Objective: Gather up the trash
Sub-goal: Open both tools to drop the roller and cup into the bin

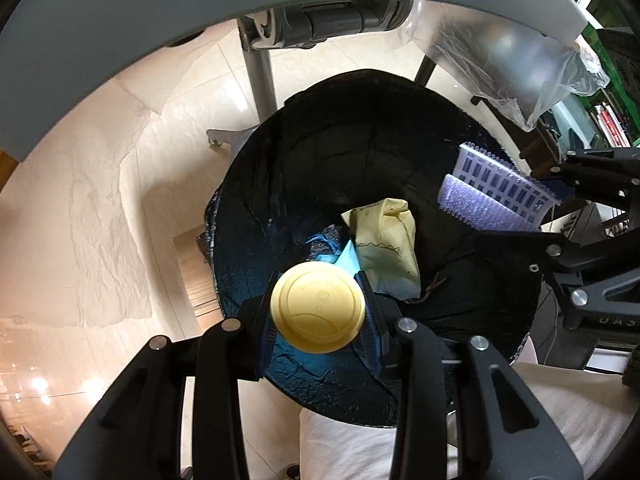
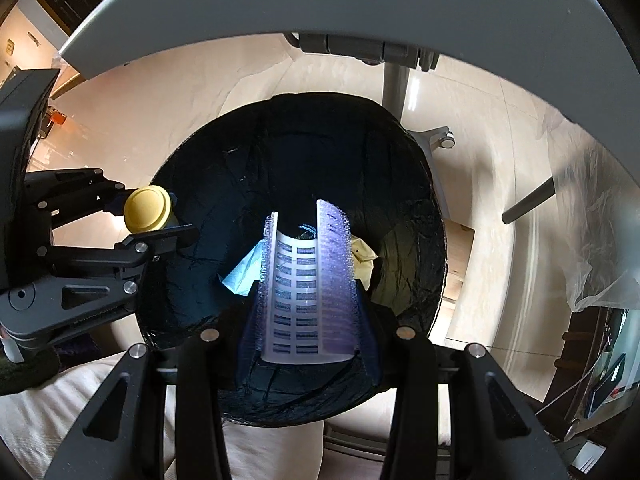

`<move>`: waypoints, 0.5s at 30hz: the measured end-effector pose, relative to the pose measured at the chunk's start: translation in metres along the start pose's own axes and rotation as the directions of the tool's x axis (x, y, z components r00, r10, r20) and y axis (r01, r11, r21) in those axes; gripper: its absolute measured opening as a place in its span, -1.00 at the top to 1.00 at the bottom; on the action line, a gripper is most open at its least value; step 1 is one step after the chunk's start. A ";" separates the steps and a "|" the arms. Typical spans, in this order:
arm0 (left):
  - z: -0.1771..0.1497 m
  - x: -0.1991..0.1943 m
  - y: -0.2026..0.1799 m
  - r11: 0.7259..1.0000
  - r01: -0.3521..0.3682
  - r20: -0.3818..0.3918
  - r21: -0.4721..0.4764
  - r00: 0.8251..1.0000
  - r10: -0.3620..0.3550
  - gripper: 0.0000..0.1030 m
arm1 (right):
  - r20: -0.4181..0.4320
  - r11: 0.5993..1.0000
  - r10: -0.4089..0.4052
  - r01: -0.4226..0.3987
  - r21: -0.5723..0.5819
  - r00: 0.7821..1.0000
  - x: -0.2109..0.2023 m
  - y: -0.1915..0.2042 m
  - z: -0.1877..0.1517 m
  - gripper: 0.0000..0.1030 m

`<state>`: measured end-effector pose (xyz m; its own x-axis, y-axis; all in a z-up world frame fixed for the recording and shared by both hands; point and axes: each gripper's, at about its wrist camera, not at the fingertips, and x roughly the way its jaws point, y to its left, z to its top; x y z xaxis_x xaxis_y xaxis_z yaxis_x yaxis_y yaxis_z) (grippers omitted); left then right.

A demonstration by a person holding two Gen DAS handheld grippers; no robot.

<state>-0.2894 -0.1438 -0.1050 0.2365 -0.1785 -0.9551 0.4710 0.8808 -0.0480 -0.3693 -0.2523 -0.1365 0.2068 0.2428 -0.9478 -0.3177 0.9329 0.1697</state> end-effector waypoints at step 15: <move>0.001 -0.003 0.001 1.000 -0.020 0.030 -0.012 0.999 0.020 -0.46 | 0.015 0.998 0.022 -0.023 0.055 1.000 -0.002 -0.012 0.000 -0.47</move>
<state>-0.2886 -0.1430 -0.1024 0.2715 -0.1738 -0.9466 0.4559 0.8894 -0.0325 -0.3661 -0.2644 -0.1365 0.2140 0.2673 -0.9396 -0.2710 0.9403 0.2058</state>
